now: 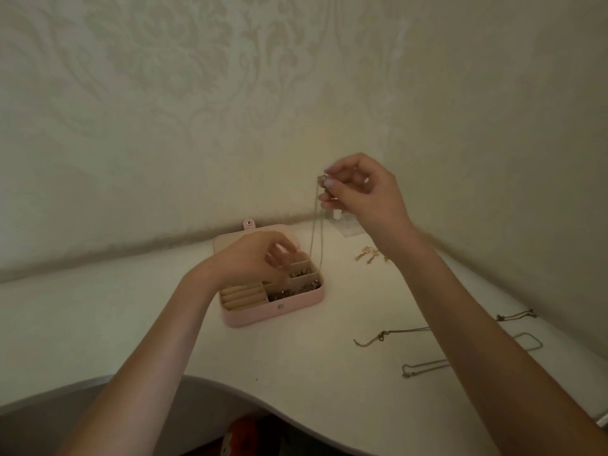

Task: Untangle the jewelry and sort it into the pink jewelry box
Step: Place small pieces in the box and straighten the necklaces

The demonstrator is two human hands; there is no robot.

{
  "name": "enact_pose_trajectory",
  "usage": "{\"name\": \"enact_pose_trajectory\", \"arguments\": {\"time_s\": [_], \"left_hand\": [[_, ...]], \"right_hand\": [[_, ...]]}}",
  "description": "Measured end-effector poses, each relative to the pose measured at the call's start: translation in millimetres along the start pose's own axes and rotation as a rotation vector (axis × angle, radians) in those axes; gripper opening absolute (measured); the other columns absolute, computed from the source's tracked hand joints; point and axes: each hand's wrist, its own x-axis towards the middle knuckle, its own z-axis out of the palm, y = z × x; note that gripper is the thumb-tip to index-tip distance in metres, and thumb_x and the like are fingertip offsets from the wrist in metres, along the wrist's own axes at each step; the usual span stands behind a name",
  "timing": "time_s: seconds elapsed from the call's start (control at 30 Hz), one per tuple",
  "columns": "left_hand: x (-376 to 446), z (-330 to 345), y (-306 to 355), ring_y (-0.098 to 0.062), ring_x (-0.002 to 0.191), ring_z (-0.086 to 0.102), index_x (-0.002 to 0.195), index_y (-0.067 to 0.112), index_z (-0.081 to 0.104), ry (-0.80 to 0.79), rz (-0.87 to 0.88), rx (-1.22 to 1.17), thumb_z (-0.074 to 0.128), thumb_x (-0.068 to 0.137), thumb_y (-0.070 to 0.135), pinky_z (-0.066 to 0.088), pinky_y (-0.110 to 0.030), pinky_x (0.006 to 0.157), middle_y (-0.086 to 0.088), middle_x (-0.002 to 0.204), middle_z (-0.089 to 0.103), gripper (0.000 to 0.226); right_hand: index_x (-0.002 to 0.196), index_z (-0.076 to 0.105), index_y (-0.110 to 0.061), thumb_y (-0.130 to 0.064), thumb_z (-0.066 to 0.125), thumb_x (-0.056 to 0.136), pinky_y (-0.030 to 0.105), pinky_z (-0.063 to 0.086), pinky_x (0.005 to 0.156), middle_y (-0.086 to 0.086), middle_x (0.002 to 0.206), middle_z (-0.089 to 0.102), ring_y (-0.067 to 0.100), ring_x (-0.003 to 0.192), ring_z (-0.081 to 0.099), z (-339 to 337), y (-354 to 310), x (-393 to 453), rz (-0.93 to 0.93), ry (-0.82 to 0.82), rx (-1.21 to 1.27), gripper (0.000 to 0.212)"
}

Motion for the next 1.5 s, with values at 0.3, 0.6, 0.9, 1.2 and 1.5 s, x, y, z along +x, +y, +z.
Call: {"name": "enact_pose_trajectory", "arguments": {"time_s": [0.3, 0.6, 0.9, 1.2, 1.5], "left_hand": [[-6.4, 10.3, 4.5, -0.001, 0.070, 0.064, 0.095, 0.020, 0.067, 0.141, 0.025, -0.354, 0.074, 0.079, 0.015, 0.047, -0.012, 0.070, 0.005, 0.073, 0.071, 0.018], [-3.7, 16.1, -14.9, -0.005, 0.067, 0.066, 0.076, 0.018, 0.070, 0.204, 0.022, -0.127, 0.074, 0.075, 0.004, 0.051, -0.019, 0.072, 0.006, 0.068, 0.070, 0.015], [1.1, 31.9, -17.3, -0.005, 0.075, 0.062, 0.088, 0.026, 0.067, 0.253, 0.078, -0.035, 0.073, 0.078, 0.018, 0.053, -0.030, 0.073, 0.011, 0.077, 0.067, 0.014], [12.9, 54.1, -8.9, -0.015, 0.074, 0.071, 0.101, 0.016, 0.057, 0.186, 0.027, -0.436, 0.072, 0.079, 0.007, 0.055, -0.040, 0.083, -0.005, 0.079, 0.074, 0.029], [6.1, 56.7, -1.2, -0.012, 0.074, 0.061, 0.088, 0.029, 0.062, 0.311, 0.079, 0.268, 0.069, 0.074, 0.046, 0.041, -0.025, 0.056, 0.010, 0.075, 0.064, 0.023]], "right_hand": [[0.096, 0.059, 0.001, 0.007, 0.060, 0.087, 0.027, 0.058, 0.065, 0.009, 0.077, 0.062, 0.013, 0.062, 0.065, 8.5, 5.6, 9.7, 0.024, 0.047, -0.035, 0.011], [0.090, 0.063, -0.013, 0.000, 0.066, 0.085, 0.023, 0.056, 0.064, 0.016, 0.087, 0.066, 0.016, 0.073, 0.063, -9.5, 35.2, -8.7, 0.155, -0.051, -0.295, 0.014], [0.094, 0.064, -0.008, 0.002, 0.067, 0.082, 0.037, 0.060, 0.073, 0.016, 0.083, 0.069, 0.026, 0.072, 0.070, -2.3, 66.0, -37.2, 0.388, -0.133, -0.366, 0.016], [0.100, 0.063, -0.005, 0.002, 0.070, 0.079, 0.033, 0.060, 0.070, 0.020, 0.082, 0.070, 0.024, 0.070, 0.070, 1.7, 59.6, -38.0, 0.433, -0.140, -0.335, 0.023], [0.087, 0.061, -0.016, -0.011, 0.077, 0.074, 0.028, 0.054, 0.064, 0.010, 0.080, 0.068, 0.016, 0.062, 0.065, 6.3, 66.7, -31.5, 0.600, -0.237, -0.677, 0.021]]}}
